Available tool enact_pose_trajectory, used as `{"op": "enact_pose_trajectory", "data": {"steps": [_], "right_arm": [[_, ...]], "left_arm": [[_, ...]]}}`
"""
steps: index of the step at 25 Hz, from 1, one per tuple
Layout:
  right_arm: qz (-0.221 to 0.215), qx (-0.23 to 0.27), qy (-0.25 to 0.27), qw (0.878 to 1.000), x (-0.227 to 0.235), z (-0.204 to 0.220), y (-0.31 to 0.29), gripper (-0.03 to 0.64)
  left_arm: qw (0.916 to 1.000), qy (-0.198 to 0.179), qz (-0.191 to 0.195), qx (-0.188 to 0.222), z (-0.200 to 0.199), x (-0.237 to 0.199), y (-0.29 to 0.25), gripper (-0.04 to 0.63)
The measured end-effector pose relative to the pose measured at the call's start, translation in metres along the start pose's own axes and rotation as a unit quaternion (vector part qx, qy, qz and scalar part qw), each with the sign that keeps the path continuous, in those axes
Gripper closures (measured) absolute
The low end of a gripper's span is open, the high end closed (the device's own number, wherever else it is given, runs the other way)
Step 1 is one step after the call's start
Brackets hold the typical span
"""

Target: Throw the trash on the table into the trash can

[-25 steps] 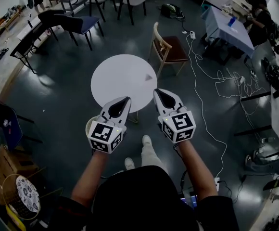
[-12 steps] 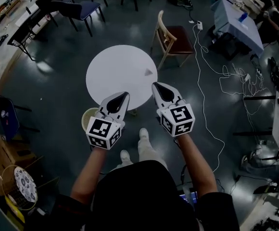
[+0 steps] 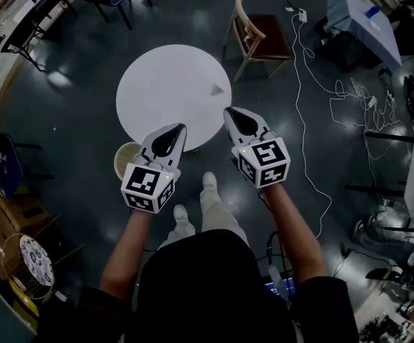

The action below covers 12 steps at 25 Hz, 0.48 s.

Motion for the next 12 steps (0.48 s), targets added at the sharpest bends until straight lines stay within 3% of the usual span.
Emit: {"op": "enact_pose_trajectory", "data": {"steps": [12], "right_arm": [[-0.022,-0.060,0.000,0.998,0.061,0.052,-0.070,0.597]], "left_arm": [[0.9981,0.027,-0.049,-0.025,0.034,-0.046,-0.050,0.580]]}}
Point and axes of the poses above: the fingertips, and each gripper's own axes: y backward along the fingers, x to its right, z out of its underside, the point moved 7 cm from there along y, backward along the fingers, and after that the axes turned 4 degrees about x, right-handed, at the moved point
